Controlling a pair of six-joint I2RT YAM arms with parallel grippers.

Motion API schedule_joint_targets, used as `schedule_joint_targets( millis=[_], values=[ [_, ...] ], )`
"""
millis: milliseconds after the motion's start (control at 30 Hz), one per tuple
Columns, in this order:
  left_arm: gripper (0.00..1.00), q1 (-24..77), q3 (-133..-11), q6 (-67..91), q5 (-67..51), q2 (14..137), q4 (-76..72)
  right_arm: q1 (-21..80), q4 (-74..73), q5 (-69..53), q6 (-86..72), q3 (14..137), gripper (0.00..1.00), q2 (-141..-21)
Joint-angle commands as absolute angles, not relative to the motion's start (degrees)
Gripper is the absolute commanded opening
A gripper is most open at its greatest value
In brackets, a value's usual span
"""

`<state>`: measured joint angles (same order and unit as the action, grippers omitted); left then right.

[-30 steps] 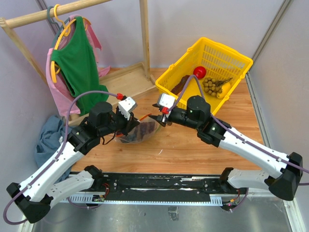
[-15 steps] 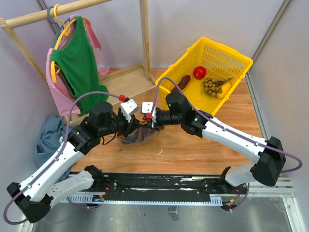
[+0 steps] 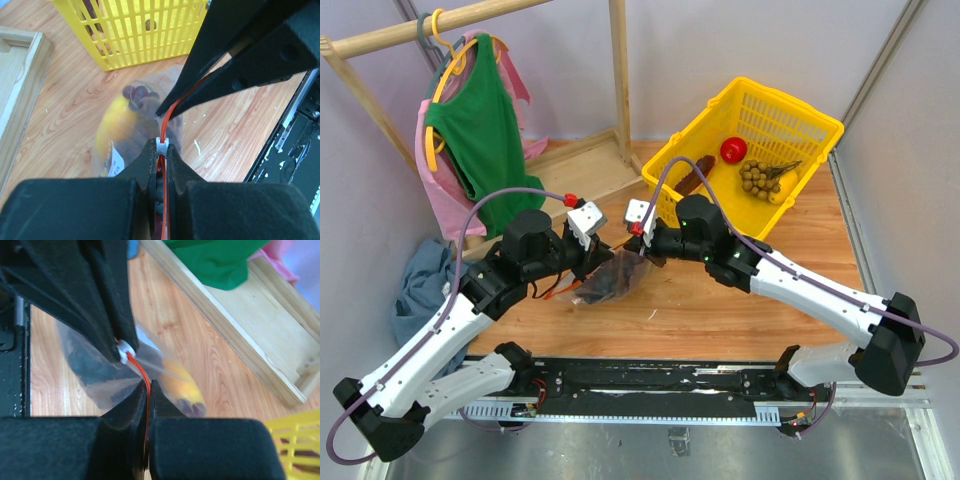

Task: Place the food in the zip-top bag and seal the zipper
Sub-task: Zip the zipper food storage bag at the center of the board.

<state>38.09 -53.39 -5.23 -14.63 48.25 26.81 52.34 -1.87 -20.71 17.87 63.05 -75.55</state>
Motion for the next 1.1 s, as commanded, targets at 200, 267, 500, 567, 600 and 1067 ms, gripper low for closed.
schedule_joint_targets(
  millis=[200,267,500,567,600,1067],
  values=[
    [0.00,38.1,-56.7,-3.2,-13.3,46.5,28.9,51.2,2.3,1.8,10.9,60.1,0.01,-68.9],
    [0.00,38.1,-56.8,-2.7,-13.2,46.3,29.5,51.2,2.3,4.7,10.9,59.7,0.01,-68.2],
    [0.00,38.1,-57.9,-1.0,-10.4,45.1,32.5,49.8,1.7,12.3,10.8,57.9,0.01,-65.8],
    [0.00,38.1,-58.2,-0.6,-9.8,44.4,33.5,48.3,1.5,12.8,9.8,57.4,0.01,-64.9],
    [0.00,38.1,-58.2,-0.3,-9.5,44.0,33.8,47.6,1.5,13.1,9.1,57.0,0.01,-64.3],
    [0.00,38.1,-57.7,3.3,-4.3,41.7,36.0,40.1,1.0,16.1,6.3,54.6,0.01,-62.4]
  ],
)
